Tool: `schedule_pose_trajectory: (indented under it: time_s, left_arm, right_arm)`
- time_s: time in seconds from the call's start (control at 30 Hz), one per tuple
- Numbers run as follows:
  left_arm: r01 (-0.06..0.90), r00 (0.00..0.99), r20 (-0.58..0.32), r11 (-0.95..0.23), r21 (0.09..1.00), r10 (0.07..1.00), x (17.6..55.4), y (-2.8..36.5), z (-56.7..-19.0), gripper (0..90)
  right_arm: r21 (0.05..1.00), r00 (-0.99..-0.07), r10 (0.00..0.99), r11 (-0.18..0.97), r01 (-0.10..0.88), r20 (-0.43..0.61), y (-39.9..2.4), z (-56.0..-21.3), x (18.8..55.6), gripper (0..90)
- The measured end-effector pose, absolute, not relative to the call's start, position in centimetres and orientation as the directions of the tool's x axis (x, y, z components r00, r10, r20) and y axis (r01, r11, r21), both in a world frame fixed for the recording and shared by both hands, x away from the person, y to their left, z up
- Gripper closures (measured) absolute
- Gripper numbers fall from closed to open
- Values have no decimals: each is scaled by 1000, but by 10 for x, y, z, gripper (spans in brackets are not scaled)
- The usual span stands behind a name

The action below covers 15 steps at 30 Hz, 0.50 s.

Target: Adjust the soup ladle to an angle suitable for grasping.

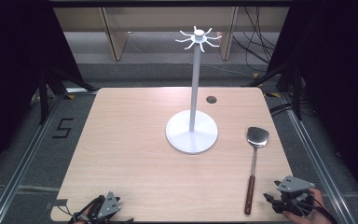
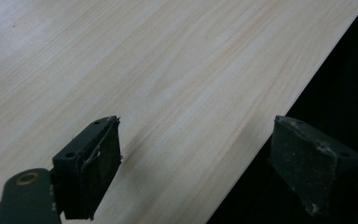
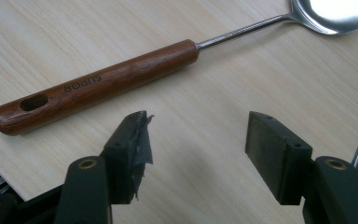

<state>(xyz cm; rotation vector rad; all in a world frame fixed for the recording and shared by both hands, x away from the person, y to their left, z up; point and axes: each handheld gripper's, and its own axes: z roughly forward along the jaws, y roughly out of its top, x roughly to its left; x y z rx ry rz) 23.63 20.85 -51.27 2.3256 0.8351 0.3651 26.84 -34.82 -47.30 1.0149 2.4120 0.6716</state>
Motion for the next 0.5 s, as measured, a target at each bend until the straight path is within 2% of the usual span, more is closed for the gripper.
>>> schedule_pose_trajectory:
  time_s: [0.5]
  left_arm:
    - [470,765,43,-603,645,642,236,209,-511,156]
  right_arm:
    - [582,-647,741,611,536,-182,-349,-472,268,482]
